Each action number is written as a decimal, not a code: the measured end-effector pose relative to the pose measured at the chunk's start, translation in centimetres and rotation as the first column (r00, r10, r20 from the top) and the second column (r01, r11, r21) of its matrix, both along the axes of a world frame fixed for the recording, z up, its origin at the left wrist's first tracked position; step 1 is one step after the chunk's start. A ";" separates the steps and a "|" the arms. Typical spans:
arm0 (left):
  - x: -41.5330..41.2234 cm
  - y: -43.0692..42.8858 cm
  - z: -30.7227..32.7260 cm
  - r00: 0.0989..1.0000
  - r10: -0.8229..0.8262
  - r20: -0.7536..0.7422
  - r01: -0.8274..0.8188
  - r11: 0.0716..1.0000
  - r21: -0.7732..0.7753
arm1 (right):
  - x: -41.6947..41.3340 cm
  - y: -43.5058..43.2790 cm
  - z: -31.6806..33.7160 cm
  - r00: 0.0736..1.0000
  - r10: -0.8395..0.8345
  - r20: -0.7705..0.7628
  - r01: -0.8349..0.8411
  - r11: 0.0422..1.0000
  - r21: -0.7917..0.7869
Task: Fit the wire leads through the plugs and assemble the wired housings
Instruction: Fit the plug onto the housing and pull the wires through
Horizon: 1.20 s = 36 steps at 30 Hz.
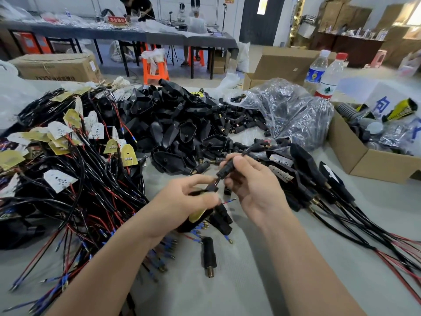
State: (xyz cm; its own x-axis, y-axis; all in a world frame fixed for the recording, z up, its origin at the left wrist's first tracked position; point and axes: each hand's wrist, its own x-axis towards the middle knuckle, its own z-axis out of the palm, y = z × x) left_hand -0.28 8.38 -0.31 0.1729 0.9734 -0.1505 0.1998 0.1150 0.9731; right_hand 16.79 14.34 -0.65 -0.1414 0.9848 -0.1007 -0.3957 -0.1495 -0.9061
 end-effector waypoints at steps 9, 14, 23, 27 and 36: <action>-0.4 0.6 -0.6 0.996 0.091 0.000 -0.091 0.996 0.011 | 0.9 0.9 -0.4 0.993 -0.095 0.072 0.090 0.994 0.067; -0.5 0.9 -0.7 0.993 0.115 0.011 -0.116 0.991 0.063 | 1.1 0.9 -0.7 0.982 -0.077 0.175 0.053 0.989 0.139; -0.1 0.9 -0.6 0.988 0.142 0.054 -0.141 0.990 -0.029 | 1.6 0.6 -0.8 0.988 0.108 0.107 -0.123 0.981 0.149; -0.4 1.3 -0.9 0.983 0.161 0.084 -0.153 0.984 -0.094 | 2.4 0.6 -0.5 0.969 0.242 0.054 -0.247 0.958 0.148; -0.6 1.4 -1.1 0.976 0.215 0.036 -0.209 0.969 -0.128 | 2.5 0.6 -0.9 0.954 0.243 0.173 -0.264 0.959 0.107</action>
State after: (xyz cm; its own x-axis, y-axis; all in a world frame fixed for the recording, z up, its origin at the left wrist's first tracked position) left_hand -0.84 9.80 -1.41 -0.0254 0.9631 -0.2678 0.1105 0.2689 0.9568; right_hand 19.33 14.95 -1.56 -0.3804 0.9247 -0.0174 -0.2112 -0.1051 -0.9718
